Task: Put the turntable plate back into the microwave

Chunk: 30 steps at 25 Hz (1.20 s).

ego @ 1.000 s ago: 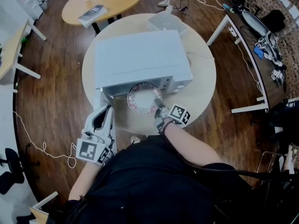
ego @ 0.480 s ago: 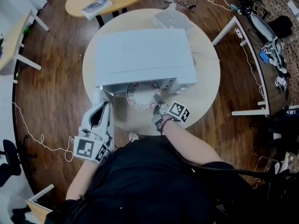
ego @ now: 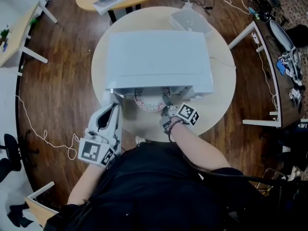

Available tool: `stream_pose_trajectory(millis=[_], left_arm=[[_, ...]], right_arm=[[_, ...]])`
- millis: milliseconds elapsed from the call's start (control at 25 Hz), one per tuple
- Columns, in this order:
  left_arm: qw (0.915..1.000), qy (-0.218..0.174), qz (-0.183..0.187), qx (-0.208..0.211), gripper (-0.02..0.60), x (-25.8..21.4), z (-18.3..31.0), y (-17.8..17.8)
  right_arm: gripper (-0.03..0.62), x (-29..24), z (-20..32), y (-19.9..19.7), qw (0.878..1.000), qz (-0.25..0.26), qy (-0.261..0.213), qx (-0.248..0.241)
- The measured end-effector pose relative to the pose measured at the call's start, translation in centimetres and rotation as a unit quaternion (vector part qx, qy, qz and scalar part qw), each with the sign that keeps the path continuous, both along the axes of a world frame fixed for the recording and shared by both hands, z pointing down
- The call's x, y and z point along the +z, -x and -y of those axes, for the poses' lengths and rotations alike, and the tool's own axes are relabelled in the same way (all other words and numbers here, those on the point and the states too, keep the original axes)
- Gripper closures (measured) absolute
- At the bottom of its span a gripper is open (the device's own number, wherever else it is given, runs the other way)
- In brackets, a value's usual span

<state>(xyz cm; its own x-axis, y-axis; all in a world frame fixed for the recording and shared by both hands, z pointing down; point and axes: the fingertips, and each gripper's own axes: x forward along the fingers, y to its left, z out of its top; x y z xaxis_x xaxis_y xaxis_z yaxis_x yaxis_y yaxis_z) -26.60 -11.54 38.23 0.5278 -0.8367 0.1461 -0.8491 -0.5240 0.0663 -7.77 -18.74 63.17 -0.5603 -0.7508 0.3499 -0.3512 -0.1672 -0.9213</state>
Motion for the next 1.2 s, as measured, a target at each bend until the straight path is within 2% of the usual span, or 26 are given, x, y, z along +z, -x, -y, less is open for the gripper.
stream_pose_trajectory(millis=[600,880,1200], left_arm=[[0.9999,0.011,-0.001,0.012,0.575,0.9,0.8,0.0],[0.9997,0.023,-0.006,0.004,0.575,1.4,1.4,0.9],[0.9997,0.016,-0.016,0.003,0.575,1.2,1.8,1.2]], right_arm=[[0.568,0.9,2.5,0.6,1.000,-0.003,0.007,0.006],[0.568,1.2,3.4,0.9,1.000,-0.005,0.012,0.013],[0.568,1.4,4.6,1.0,1.000,-0.009,0.015,0.021]])
